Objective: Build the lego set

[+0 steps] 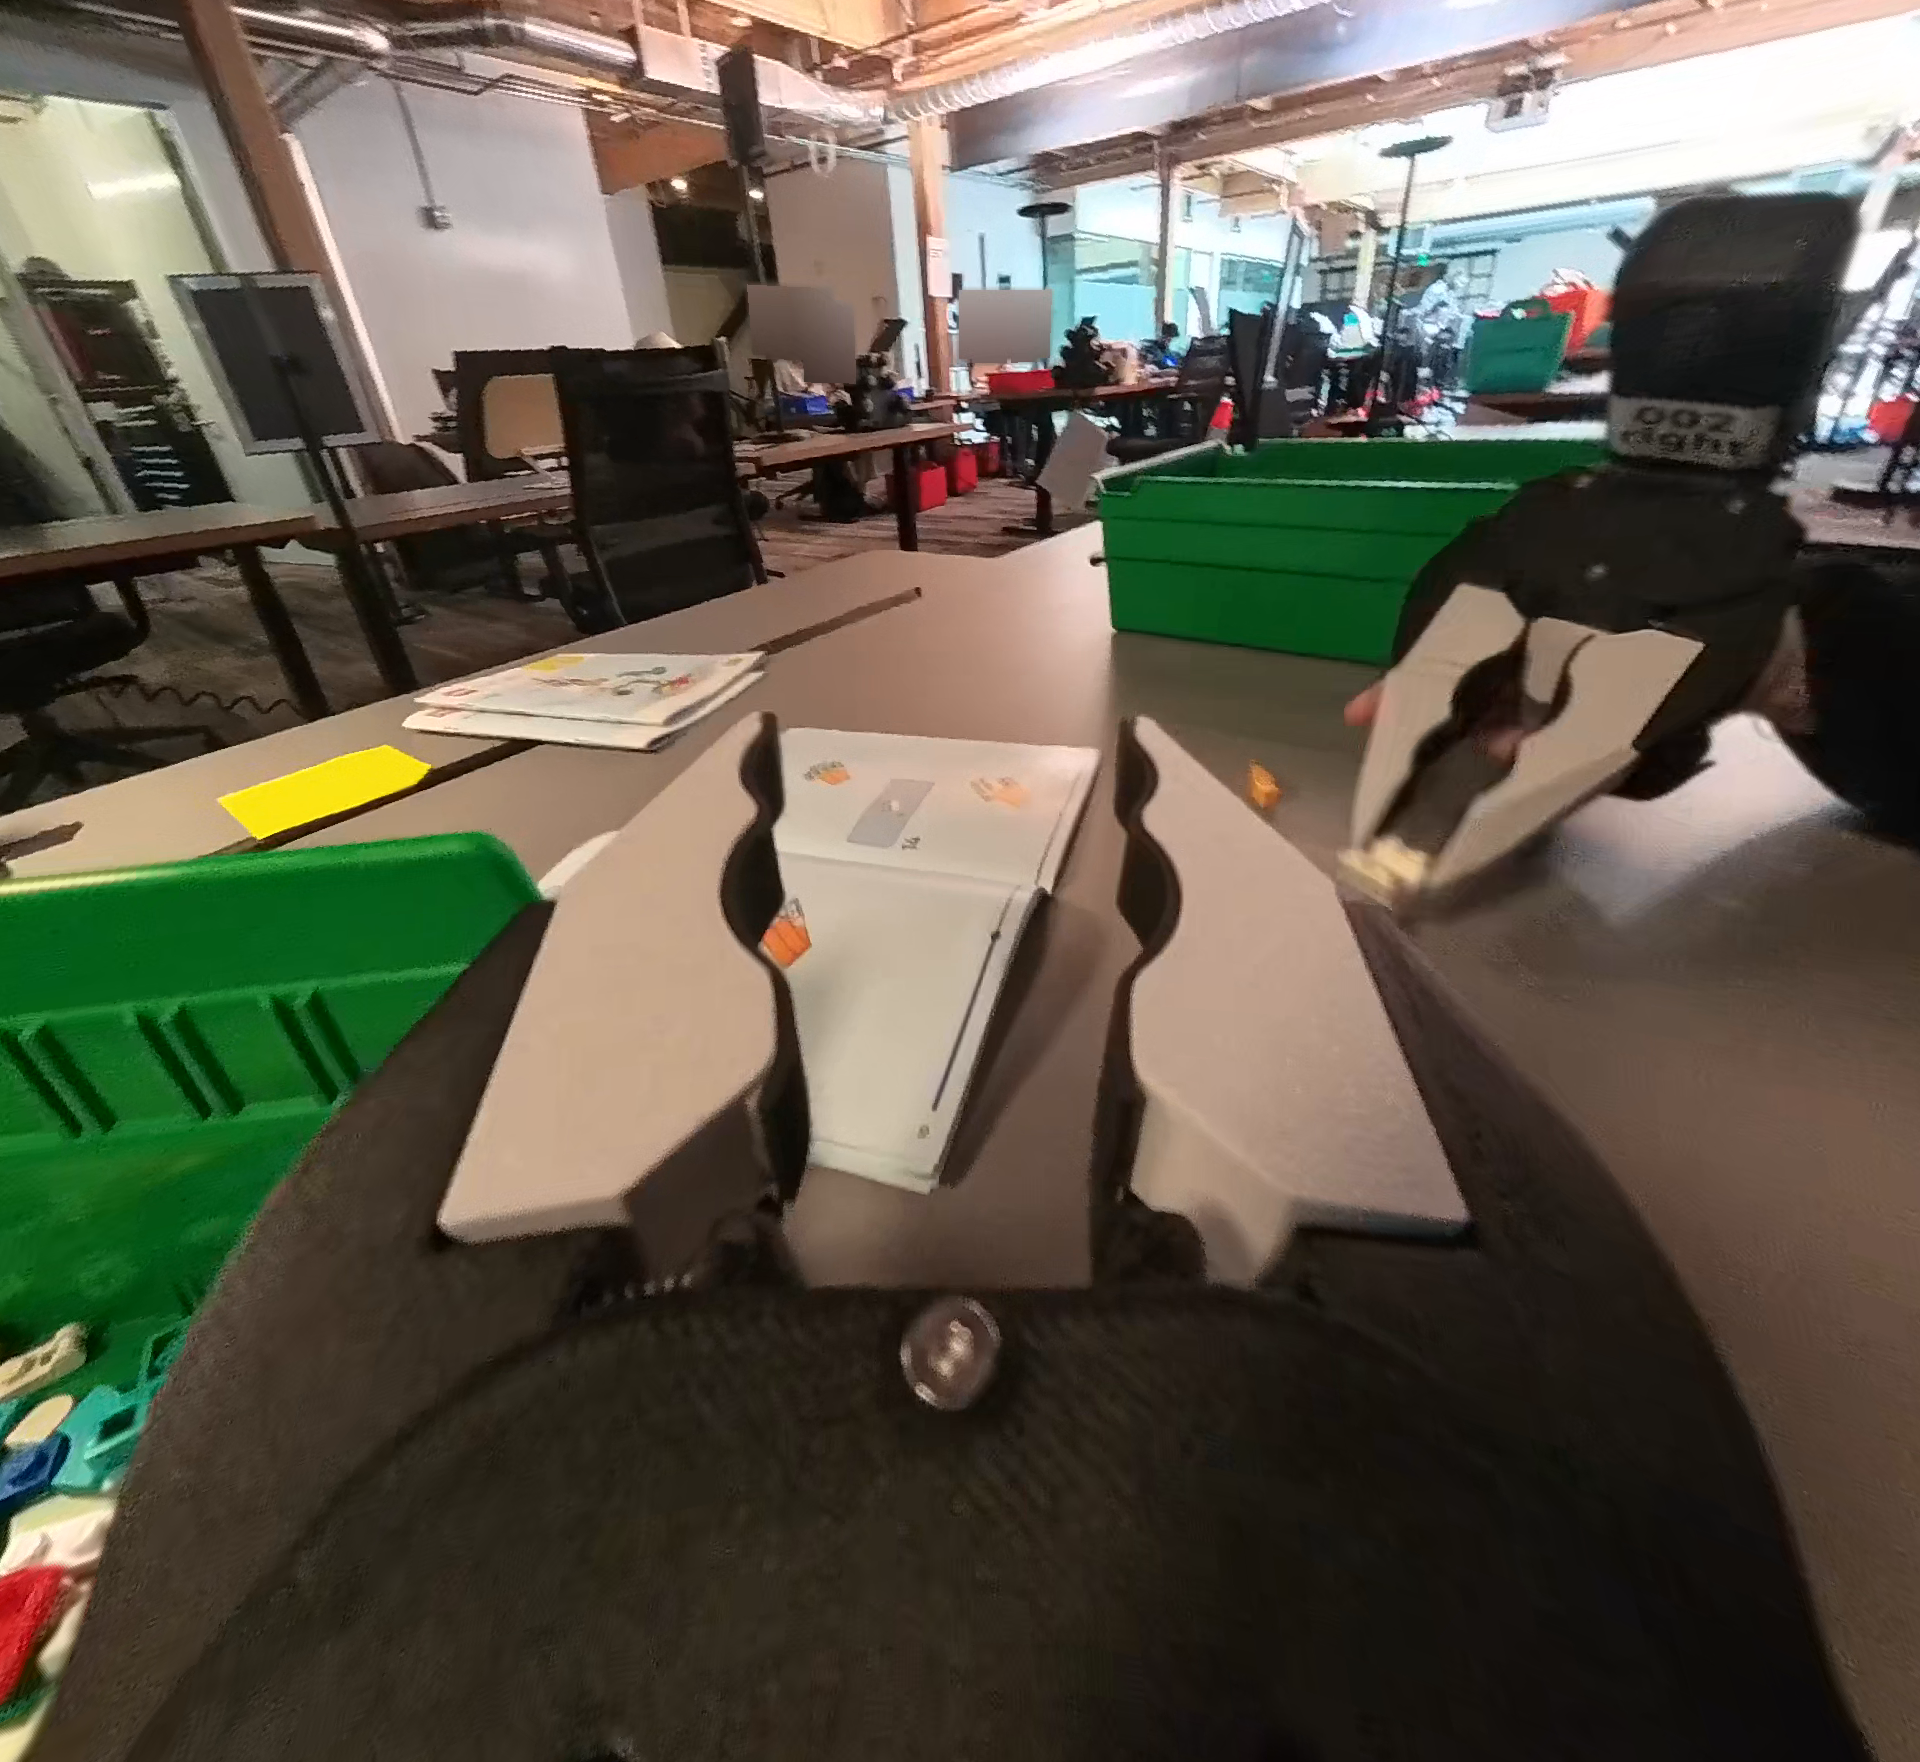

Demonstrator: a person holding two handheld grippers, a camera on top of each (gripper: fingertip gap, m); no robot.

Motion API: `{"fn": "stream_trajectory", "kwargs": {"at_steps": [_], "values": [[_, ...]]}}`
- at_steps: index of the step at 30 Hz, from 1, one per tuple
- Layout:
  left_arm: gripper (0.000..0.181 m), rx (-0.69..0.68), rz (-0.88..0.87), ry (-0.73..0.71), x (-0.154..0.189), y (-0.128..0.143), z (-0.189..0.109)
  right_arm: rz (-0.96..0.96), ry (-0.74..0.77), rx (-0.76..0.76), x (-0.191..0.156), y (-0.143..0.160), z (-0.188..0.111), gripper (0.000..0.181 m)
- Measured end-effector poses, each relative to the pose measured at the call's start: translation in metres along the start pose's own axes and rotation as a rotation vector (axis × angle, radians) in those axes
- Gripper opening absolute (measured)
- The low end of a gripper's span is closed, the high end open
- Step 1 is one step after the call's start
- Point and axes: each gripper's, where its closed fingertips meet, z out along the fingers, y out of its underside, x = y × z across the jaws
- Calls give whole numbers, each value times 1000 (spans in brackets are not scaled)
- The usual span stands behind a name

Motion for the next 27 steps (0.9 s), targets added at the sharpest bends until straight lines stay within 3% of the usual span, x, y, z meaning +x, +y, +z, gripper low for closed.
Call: {"fn": "stream_trajectory", "kwargs": {"at_steps": [1,5,9,11,14,17,20,22,23,25,27], "values": [[61,6,0,-20,-2,-2,4,-48,93,70,18,-12,-1,15],[51,3,84,-22,-1,-10,34,-267,422,324,68,-51,-9,14],[46,-16,132,38,2,-10,73,-306,623,345,97,-44,-17,15],[39,-32,165,46,5,-5,87,-292,636,382,96,-46,-25,15],[26,-74,104,173,29,3,102,-354,708,353,97,-46,-29,15],[28,-84,-18,262,44,5,111,-432,738,282,98,-43,-21,15],[27,-86,-28,228,41,8,114,-461,712,285,92,-44,-17,15],[2,-108,6,234,40,14,111,-450,699,290,91,-44,-17,15],[0,-106,14,233,40,16,110,-443,701,294,91,-44,-17,15],[0,-108,17,254,41,16,108,-432,705,295,93,-44,-18,15],[15,-108,2,249,40,15,107,-431,703,296,93,-44,-18,15]]}}
